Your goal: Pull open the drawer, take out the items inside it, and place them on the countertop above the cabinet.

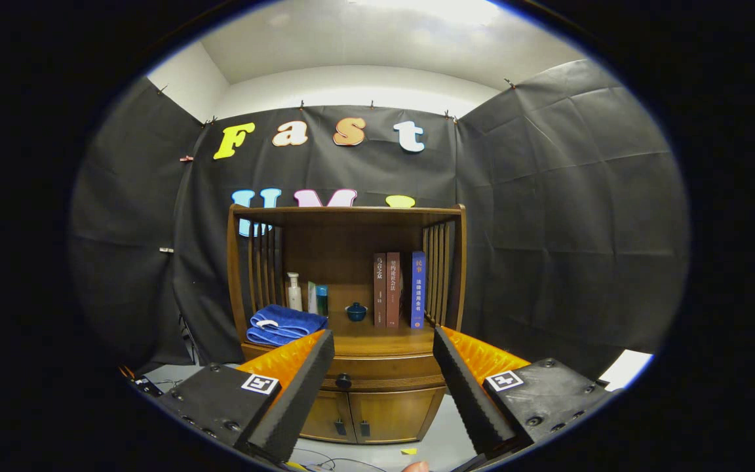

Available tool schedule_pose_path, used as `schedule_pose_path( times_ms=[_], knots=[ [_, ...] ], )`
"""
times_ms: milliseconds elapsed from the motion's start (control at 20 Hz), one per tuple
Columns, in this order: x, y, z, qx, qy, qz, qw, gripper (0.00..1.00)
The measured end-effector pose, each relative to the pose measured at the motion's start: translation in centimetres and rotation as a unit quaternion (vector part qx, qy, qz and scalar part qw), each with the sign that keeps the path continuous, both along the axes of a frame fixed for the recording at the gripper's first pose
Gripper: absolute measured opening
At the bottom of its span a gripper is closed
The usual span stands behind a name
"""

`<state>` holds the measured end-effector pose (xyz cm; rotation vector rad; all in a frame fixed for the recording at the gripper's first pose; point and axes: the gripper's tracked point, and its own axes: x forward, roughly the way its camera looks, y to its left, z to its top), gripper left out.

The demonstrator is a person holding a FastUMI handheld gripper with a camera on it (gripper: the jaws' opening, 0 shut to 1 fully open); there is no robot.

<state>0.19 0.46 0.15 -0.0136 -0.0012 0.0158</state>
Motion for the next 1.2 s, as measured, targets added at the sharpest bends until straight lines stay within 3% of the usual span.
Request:
schedule_pose_path(
  times_ms=[300, 450, 600, 800, 1200],
  knots=[
    [0.9, 1.0, -0.6, -0.002, -0.013, 0.005, 1.0, 0.99],
    [3.4, 2.2, -2.9, 0.021, -0.013, 0.007, 1.0, 0.99],
    [8.2, 3.0, -8.3, 0.023, 0.015, -0.006, 1.0, 0.99],
    [14.0, 5.7, -16.7, 0.006, 0.079, 0.013, 0.997, 0.99],
    [22.3, 8.4, -28.8, -0.005, 0.161, 0.025, 0.987, 0.99]
  ],
)
